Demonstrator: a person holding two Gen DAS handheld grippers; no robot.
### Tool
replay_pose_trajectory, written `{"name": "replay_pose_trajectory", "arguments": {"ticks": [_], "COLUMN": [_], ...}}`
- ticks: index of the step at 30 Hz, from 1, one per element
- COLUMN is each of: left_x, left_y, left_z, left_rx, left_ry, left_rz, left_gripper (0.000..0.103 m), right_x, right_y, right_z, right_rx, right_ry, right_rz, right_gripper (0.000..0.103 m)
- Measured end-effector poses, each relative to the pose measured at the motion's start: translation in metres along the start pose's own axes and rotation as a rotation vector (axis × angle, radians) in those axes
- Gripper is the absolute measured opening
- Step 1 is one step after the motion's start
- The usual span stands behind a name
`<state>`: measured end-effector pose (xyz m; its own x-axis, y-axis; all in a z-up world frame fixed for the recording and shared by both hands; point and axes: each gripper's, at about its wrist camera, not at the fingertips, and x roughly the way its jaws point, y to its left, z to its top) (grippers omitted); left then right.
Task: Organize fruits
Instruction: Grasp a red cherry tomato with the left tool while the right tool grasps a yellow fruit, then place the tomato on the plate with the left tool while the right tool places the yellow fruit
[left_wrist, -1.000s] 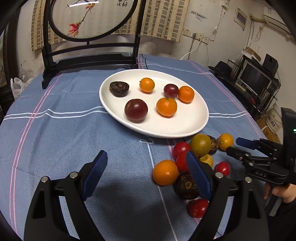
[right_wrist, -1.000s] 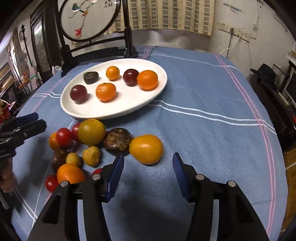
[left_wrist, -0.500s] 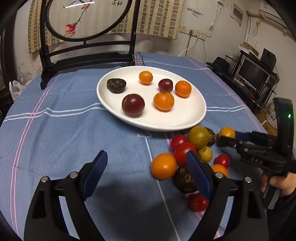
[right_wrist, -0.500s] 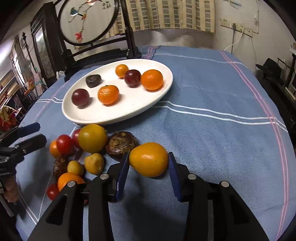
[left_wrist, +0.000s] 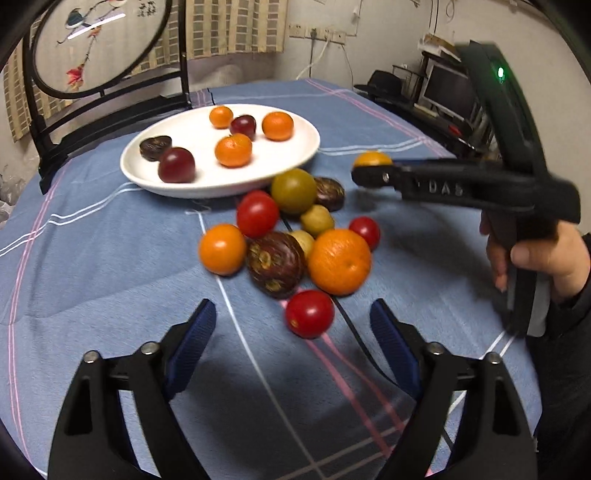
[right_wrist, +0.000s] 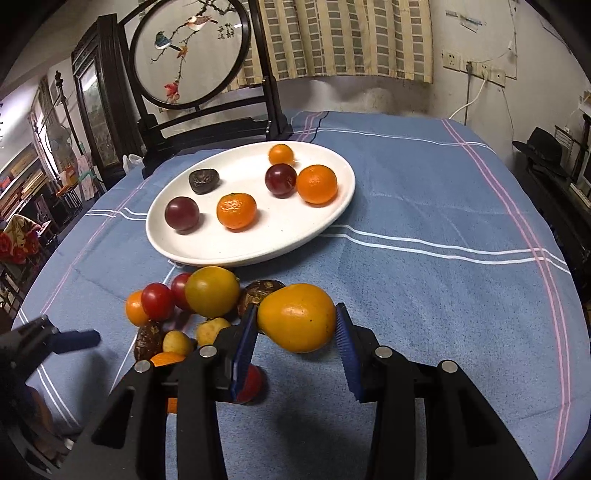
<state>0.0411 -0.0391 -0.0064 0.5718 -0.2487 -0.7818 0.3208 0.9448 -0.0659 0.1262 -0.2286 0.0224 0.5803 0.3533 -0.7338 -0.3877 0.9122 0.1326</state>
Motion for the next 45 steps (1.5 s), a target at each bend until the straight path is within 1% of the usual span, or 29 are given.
{"name": "replay_pose_trajectory", "arguments": {"ticks": [1,2,5,7,8,9,11,14,15,17,20,23,25,27,30,32,34,37,40,43,44,45], "left_x": [0.003,0.007,0.02,0.02,0.021,0.022,0.02,0.017,0.014,0.005,-0.01,-0.019,-0.022,-0.019,-0.002,0.012,0.022,0.043,0.052,0.055,0.056,0.056], "left_y": [-0.001,-0.002,0.001,0.0,0.0,0.0,-0.001,0.001,0.006,0.012,0.024,0.035,0.042,0.05,0.068,0.077,0.081,0.084,0.084,0.085,0.085,0.086], "left_z": [0.0,-0.001,-0.002,-0.001,-0.001,-0.001,-0.001,0.003,0.005,0.011,0.03,0.054,0.075,0.093,0.112,0.118,0.117,0.113,0.111,0.108,0.106,0.104], "left_rx": [0.007,0.012,-0.007,-0.004,-0.004,-0.005,-0.002,0.0,-0.02,-0.039,-0.049,-0.082,-0.099,-0.129,-0.213,-0.25,-0.265,-0.266,-0.266,-0.27,-0.276,-0.287], "left_ry": [0.015,0.034,0.08,0.073,0.071,0.072,0.062,0.064,0.059,0.036,-0.02,-0.061,-0.104,-0.14,-0.142,-0.137,-0.135,-0.091,-0.094,-0.096,-0.096,-0.102], "left_rz": [-0.012,-0.023,-0.026,-0.023,-0.024,-0.024,-0.041,-0.056,-0.076,-0.083,-0.037,-0.021,0.019,0.06,0.074,0.09,0.098,0.085,0.1,0.104,0.104,0.109], "left_gripper": [0.063,0.055,0.05,0.048,0.043,0.04,0.03,0.03,0.03,0.03,0.03,0.03,0.03,0.03,0.03,0.03,0.03,0.03,0.029,0.03,0.03,0.03], "right_x": [-0.001,-0.001,-0.002,-0.002,-0.002,-0.002,-0.002,-0.005,-0.007,-0.012,-0.015,-0.018,-0.021,-0.024,-0.018,-0.007,0.003,0.02,0.028,0.034,0.036,0.038], "right_y": [0.001,0.001,0.004,0.006,0.007,0.008,0.009,0.008,0.008,0.009,0.013,0.019,0.024,0.032,0.041,0.047,0.049,0.05,0.05,0.044,0.041,0.04], "right_z": [0.0,0.0,0.0,0.0,0.0,0.0,0.0,0.0,0.001,0.001,0.002,0.007,0.012,0.022,0.036,0.044,0.045,0.043,0.042,0.042,0.041,0.04], "right_rx": [-0.002,-0.005,-0.014,-0.022,-0.026,-0.031,-0.033,-0.021,-0.017,-0.015,-0.013,-0.001,0.003,-0.007,-0.01,-0.017,-0.01,0.009,0.007,0.055,0.07,0.077], "right_ry": [0.0,-0.001,-0.002,-0.001,-0.001,0.0,-0.001,-0.014,-0.02,-0.04,-0.07,-0.096,-0.113,-0.119,-0.105,-0.09,-0.086,-0.074,-0.075,-0.067,-0.069,-0.066], "right_rz": [0.001,0.002,0.002,0.007,0.008,0.009,0.01,0.013,0.016,0.021,0.042,0.035,0.032,0.022,0.011,0.004,0.012,0.033,0.041,0.082,0.078,0.069], "right_gripper": [0.043,0.042,0.043,0.042,0.042,0.043,0.043,0.042,0.043,0.042,0.042,0.042,0.042,0.042,0.042,0.042,0.043,0.043,0.043,0.043,0.046,0.055]}}
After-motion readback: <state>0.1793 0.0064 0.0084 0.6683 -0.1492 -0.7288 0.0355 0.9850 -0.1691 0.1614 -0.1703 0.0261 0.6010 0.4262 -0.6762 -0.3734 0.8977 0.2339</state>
